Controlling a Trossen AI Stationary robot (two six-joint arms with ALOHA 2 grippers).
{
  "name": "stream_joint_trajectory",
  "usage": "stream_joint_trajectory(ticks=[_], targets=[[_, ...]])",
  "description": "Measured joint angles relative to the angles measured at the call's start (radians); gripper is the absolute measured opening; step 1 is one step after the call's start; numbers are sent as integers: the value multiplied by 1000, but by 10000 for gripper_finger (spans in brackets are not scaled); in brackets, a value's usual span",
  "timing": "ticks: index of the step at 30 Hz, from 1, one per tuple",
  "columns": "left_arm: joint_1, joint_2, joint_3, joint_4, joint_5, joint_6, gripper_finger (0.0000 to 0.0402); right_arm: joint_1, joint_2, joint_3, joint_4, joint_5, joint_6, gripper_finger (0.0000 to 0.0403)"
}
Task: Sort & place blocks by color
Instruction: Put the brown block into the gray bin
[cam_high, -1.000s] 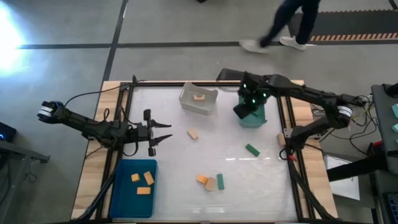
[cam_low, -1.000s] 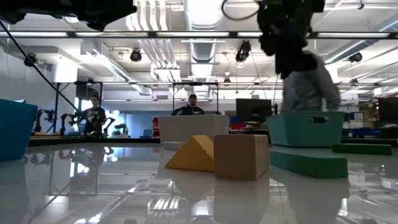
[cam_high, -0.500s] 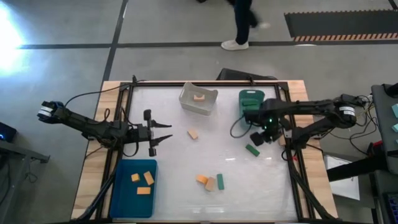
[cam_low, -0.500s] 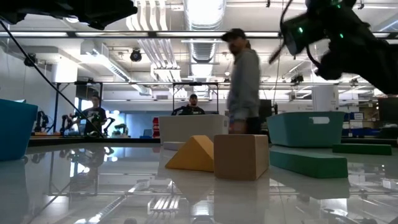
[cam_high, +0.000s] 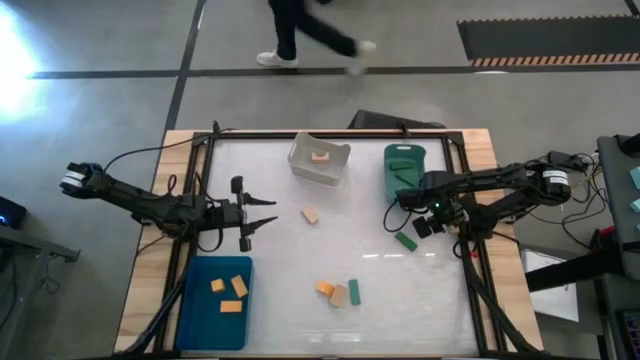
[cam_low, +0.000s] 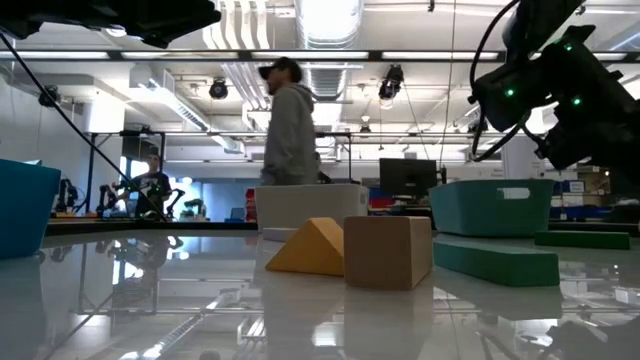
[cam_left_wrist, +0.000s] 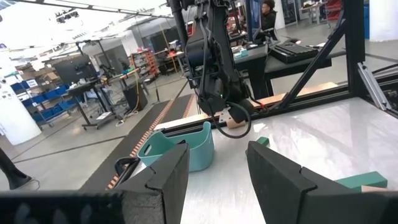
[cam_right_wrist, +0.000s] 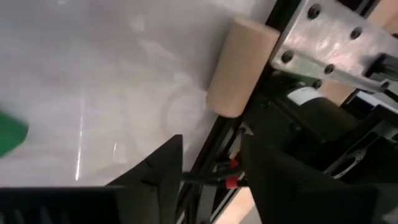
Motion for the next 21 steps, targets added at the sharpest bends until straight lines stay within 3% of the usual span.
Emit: stream_joint_trajectory(ticks=[6, 13, 17, 21], targets=[[0, 0, 0, -2, 0, 0, 148, 0, 1, -6, 8, 13, 61, 197], [0, 0, 0, -4, 0, 16, 148, 0, 1, -6, 18, 25, 96, 207], [0, 0, 0, -4, 0, 26, 148, 0, 1, -3, 16, 22, 106, 187], [0, -1, 0, -4, 0, 27, 148, 5, 13, -2, 12, 22, 139, 133]])
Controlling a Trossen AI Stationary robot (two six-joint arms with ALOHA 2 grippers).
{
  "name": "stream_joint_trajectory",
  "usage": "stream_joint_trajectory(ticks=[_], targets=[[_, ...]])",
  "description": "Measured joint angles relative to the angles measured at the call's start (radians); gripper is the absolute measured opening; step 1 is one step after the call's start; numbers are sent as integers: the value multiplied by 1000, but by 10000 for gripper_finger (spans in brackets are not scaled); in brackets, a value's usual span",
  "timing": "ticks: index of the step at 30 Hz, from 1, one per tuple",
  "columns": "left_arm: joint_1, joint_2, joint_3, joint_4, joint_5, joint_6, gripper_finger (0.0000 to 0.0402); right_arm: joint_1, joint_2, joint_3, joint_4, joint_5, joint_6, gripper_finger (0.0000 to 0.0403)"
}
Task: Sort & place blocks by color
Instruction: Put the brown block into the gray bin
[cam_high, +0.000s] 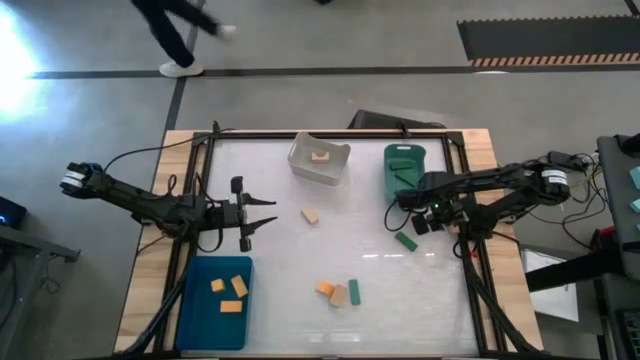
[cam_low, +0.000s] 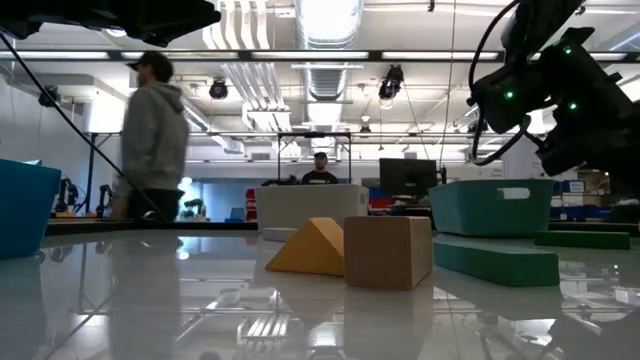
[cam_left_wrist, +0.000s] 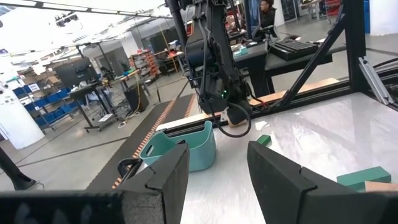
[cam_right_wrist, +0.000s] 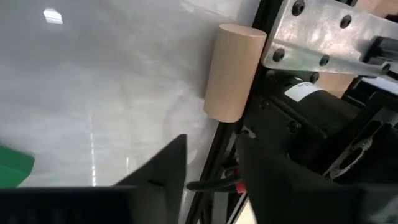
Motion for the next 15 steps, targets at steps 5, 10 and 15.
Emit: stream_joint_trajectory(ticks=[5, 10, 15], targets=[[0, 0, 0, 0, 0, -2, 148, 81, 60, 2, 34, 8, 51, 40], [0, 1, -2, 1, 0, 6, 148, 159, 149, 4, 44, 10, 178, 13], [0, 0, -5, 1, 0, 26, 148, 180, 222, 4, 47, 15, 242, 11]])
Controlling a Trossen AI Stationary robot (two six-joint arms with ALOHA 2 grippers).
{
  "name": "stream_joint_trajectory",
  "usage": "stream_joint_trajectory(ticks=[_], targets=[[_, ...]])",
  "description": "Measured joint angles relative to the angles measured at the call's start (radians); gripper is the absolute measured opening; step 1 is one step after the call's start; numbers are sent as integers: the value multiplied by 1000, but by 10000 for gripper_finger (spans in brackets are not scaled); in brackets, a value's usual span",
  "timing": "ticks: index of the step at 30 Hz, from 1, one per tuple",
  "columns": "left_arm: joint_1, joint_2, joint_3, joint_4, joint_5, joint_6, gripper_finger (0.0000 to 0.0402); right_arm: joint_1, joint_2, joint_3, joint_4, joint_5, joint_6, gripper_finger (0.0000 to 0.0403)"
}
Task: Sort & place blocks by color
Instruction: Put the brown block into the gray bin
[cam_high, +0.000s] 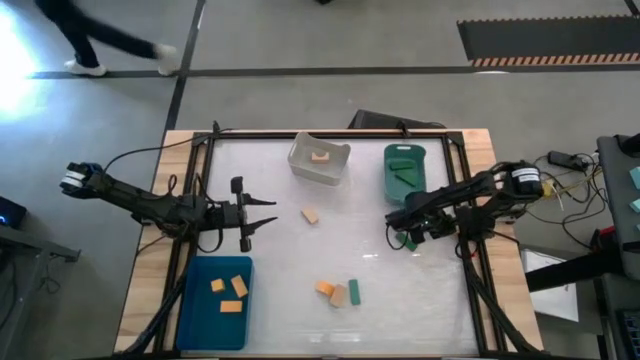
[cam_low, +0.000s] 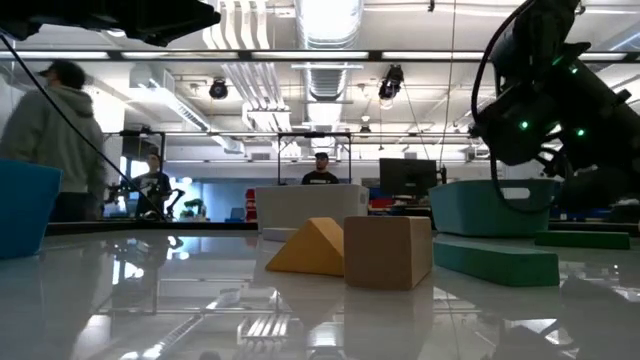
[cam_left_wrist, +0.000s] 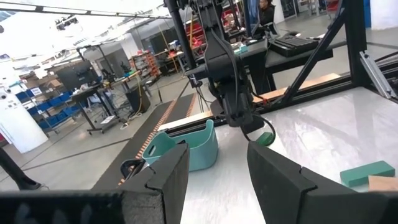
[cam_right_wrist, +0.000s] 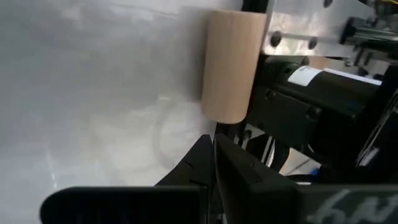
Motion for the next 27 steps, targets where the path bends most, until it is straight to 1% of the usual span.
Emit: stream_joint_trajectory(ticks=[4, 9, 15, 22, 27], targets=[[0, 0, -9, -1, 0, 1, 148, 0, 40, 0, -2, 63, 77, 12], [0, -9, -18, 0, 0, 4, 148, -1, 80, -13, -17, 108, 182, 12], [0, -32, -32, 3, 0, 5, 148, -1, 128, -13, -41, 195, 320, 12], [0, -59, -41, 0, 0, 6, 148, -2, 172, -13, -38, 196, 320, 12], [0, -59, -42, -1, -1, 7, 148, -2, 176, -10, -26, 189, 309, 12]])
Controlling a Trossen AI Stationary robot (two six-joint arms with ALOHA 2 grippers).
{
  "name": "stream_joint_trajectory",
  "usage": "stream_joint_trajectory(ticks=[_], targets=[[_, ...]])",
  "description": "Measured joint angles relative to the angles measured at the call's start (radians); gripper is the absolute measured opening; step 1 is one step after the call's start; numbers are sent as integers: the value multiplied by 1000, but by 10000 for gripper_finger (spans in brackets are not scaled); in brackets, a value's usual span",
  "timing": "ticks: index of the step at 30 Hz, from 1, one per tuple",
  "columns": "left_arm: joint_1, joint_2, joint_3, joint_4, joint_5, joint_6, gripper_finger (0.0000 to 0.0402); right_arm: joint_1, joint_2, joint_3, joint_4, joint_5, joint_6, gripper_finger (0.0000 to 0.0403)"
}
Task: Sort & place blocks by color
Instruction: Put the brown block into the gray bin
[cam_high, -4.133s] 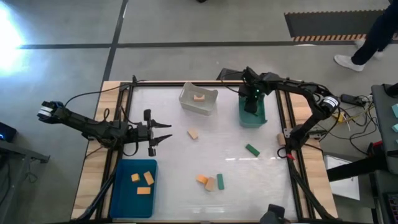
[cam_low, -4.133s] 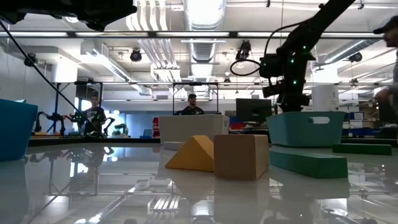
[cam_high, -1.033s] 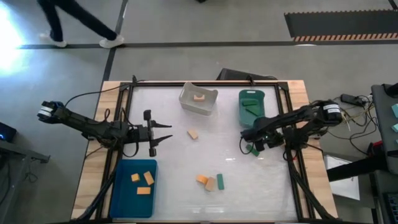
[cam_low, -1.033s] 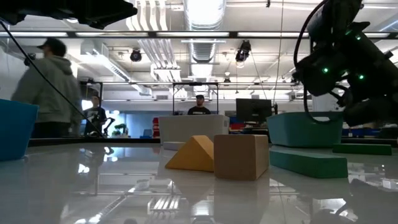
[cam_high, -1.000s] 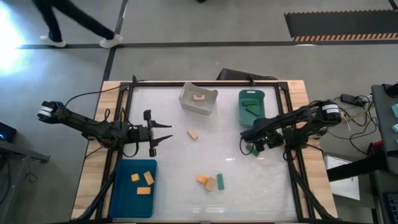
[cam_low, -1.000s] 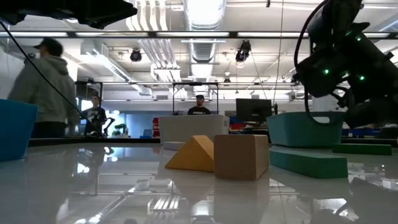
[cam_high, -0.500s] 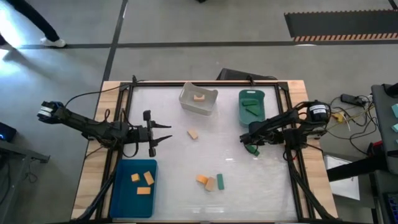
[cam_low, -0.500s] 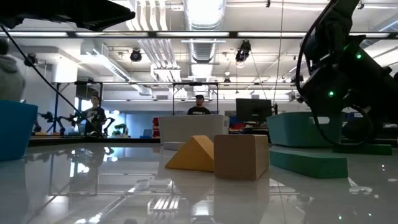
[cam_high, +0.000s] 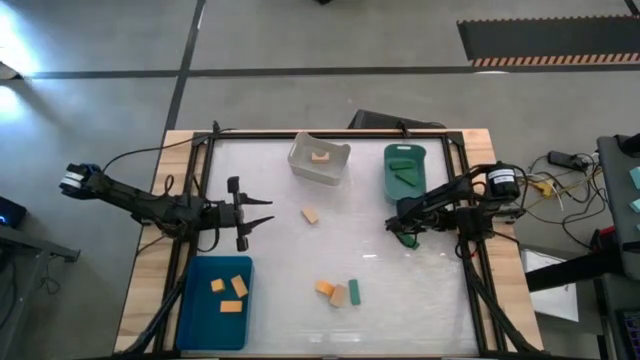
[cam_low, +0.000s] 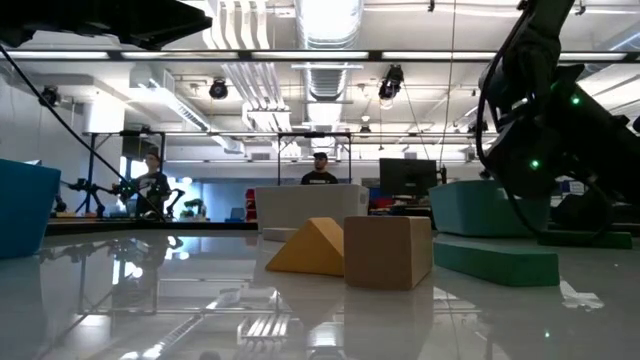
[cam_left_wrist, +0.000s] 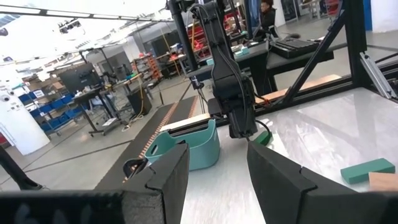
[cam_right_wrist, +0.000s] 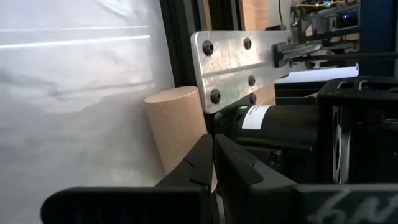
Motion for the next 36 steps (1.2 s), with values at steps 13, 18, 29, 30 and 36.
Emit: stream_joint_trajectory(ticks=[13, 18, 29, 30, 36], targets=[[0, 1, -1, 3, 0, -2, 148, 5, -125, 153, -66, -17, -62, 12], [0, 2, 0, 2, 0, -3, 148, 4, -187, 176, -103, -14, -147, 12], [0, 2, 0, 1, 0, -7, 148, 20, -383, 188, 275, -289, -458, 53], [0, 2, 0, 1, 0, -7, 148, 24, -386, 193, 276, -298, -458, 64], [0, 1, 0, 10, 0, -8, 148, 30, -354, 193, 286, -303, -490, 134]])
